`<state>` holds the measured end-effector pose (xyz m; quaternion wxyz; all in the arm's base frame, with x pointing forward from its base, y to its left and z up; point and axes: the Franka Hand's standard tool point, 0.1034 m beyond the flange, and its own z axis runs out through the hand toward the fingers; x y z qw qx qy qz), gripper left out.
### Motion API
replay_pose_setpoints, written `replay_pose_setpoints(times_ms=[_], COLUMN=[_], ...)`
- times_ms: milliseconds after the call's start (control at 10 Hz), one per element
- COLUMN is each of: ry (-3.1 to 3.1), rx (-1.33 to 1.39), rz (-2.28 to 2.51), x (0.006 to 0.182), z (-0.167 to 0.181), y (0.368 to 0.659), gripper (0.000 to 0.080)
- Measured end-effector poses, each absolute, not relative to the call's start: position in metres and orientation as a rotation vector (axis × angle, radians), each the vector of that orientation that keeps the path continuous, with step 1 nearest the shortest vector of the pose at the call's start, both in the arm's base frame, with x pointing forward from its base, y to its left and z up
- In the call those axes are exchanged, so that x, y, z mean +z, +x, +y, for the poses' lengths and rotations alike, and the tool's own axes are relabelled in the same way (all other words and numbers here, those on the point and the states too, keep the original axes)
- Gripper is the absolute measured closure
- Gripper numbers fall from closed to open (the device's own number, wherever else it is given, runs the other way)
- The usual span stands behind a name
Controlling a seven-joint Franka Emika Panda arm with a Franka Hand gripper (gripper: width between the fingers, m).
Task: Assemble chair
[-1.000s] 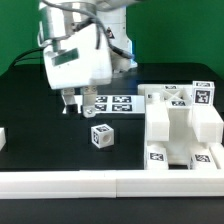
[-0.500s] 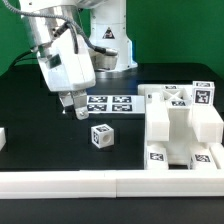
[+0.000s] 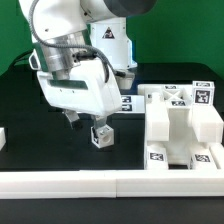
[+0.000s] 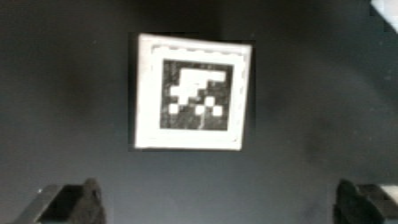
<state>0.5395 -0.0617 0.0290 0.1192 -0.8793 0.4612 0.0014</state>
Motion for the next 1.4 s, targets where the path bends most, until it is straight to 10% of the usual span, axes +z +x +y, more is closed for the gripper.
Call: replay_pose_setpoints(times_ms=[900,1100,1400], ry=[-2.484,-2.483,-2.514], rx=[0.103,0.102,0.09], rz=[1.477,1.479,1.424], x=[0.01,0.01,0.011], z=[-0.037,-0.037,-0.04], y=[0.523,0.523,0.523], gripper=[0.015,0.042,0.0519])
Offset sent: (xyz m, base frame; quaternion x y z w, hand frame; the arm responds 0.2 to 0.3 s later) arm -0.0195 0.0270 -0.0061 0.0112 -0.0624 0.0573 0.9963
